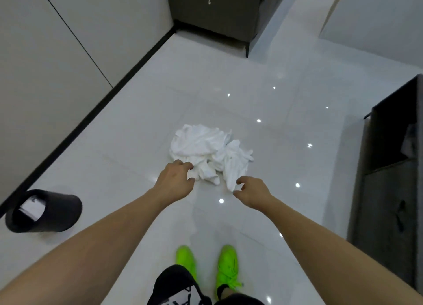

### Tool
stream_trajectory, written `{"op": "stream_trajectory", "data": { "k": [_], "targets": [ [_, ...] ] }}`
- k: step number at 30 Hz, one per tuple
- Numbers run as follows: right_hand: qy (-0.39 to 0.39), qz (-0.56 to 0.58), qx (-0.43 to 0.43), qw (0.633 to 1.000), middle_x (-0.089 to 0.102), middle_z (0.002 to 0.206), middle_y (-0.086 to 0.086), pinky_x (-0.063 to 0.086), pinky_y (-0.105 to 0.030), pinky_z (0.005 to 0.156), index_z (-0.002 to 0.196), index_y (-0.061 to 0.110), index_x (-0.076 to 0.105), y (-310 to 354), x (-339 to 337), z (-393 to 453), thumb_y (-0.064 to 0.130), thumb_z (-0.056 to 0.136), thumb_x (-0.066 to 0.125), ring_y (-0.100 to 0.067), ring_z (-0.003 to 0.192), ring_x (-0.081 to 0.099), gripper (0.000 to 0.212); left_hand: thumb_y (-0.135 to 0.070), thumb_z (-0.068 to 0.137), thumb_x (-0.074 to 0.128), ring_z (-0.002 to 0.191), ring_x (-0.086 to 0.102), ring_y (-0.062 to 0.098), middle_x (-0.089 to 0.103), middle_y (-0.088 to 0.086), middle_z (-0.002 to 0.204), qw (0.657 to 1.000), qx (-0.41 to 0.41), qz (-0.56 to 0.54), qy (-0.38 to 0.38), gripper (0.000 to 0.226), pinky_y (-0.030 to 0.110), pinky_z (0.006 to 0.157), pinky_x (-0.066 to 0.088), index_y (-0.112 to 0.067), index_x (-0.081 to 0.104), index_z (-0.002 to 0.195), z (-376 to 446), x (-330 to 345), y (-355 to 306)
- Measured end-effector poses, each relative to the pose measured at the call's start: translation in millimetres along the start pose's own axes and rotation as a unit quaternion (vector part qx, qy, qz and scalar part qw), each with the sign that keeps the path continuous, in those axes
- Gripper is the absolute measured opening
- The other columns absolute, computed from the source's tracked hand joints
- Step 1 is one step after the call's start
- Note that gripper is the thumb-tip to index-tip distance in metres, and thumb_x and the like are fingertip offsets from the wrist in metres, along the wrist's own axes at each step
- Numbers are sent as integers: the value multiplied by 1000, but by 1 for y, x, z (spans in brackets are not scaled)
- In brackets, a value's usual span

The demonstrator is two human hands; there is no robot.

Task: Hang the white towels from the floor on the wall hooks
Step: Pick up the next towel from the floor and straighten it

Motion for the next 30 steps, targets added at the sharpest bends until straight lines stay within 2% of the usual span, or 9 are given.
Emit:
{"op": "stream_trajectory", "data": {
  "k": [4, 10, 14, 18, 21, 23, 25, 28, 30],
  "targets": [
    [39, -21, 2, 999, 61, 130, -8, 43, -30, 96, 138, 17, 54, 13, 29, 62, 34, 89, 62, -23, 119, 55, 52, -30, 90, 57, 117, 51, 31, 55, 11, 127, 999, -27, -30, 25, 45, 38, 94, 46, -18, 55, 133, 58, 28, 35],
    [108, -38, 36, 993, 66, 113, -7, 46, -29, 88, 134, 16, 55, 26, 107, 178, 30, 90, 62, -23, 110, 59, 47, -27, 91, 59, 116, 52, 30, 54, 13, 127, 990, -67, -83, 91, 42, 33, 93, 43, -16, 56, 132, 161, 96, 112],
    [160, -64, 46, 984, 67, 111, -8, 46, -30, 86, 136, 15, 53, 36, 169, 274, 28, 90, 60, -25, 110, 59, 49, -27, 91, 59, 116, 53, 30, 54, 14, 127, 981, -106, -100, 131, 42, 32, 92, 41, -16, 57, 131, 228, 153, 174],
    [180, -86, 46, 979, 65, 108, -6, 42, -29, 75, 133, 18, 52, 30, 222, 363, 31, 90, 58, -26, 108, 59, 45, -29, 92, 57, 113, 55, 29, 55, 13, 125, 969, -117, -105, 188, 41, 31, 90, 40, -18, 55, 131, 284, 221, 226],
    [200, -143, 44, 968, 63, 115, -7, 48, -34, 82, 129, 18, 51, 10, 261, 415, 31, 90, 56, -28, 110, 58, 41, -30, 93, 55, 113, 54, 27, 55, 12, 126, 958, -135, -117, 227, 41, 30, 89, 40, -19, 54, 132, 313, 276, 261],
    [228, -210, 17, 951, 59, 116, -10, 47, -37, 83, 126, 15, 50, -5, 290, 438, 28, 91, 54, -31, 110, 57, 38, -30, 93, 55, 113, 54, 26, 55, 11, 125, 951, -147, -126, 242, 40, 29, 90, 40, -18, 55, 132, 326, 309, 278],
    [246, -308, -43, 918, 51, 118, -12, 41, -36, 72, 118, 12, 50, -12, 315, 453, 21, 90, 55, -32, 104, 55, 30, -29, 93, 56, 112, 55, 27, 55, 11, 124, 947, -146, -130, 255, 40, 31, 91, 41, -18, 56, 131, 335, 338, 289],
    [251, -426, -133, 859, 29, 146, -17, 34, -37, 65, 112, 11, 52, -15, 347, 471, 11, 85, 55, -34, 102, 50, 27, -29, 92, 57, 110, 56, 29, 56, 12, 121, 945, -145, -133, 261, 39, 32, 91, 42, -17, 57, 129, 344, 373, 302],
    [253, -464, -141, 837, 9, 159, -17, 40, -37, 68, 118, 12, 52, -19, 360, 488, 12, 86, 54, -34, 106, 50, 32, -29, 92, 56, 109, 56, 29, 56, 11, 120, 944, -154, -137, 259, 39, 30, 88, 41, -18, 57, 129, 345, 390, 312]
  ]
}}
Point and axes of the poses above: each hand's wrist, its own z-axis towards the middle knuckle, its own x-axis out of the palm, y = z × x, the point moved 10 cm from there along z, towards the middle knuckle
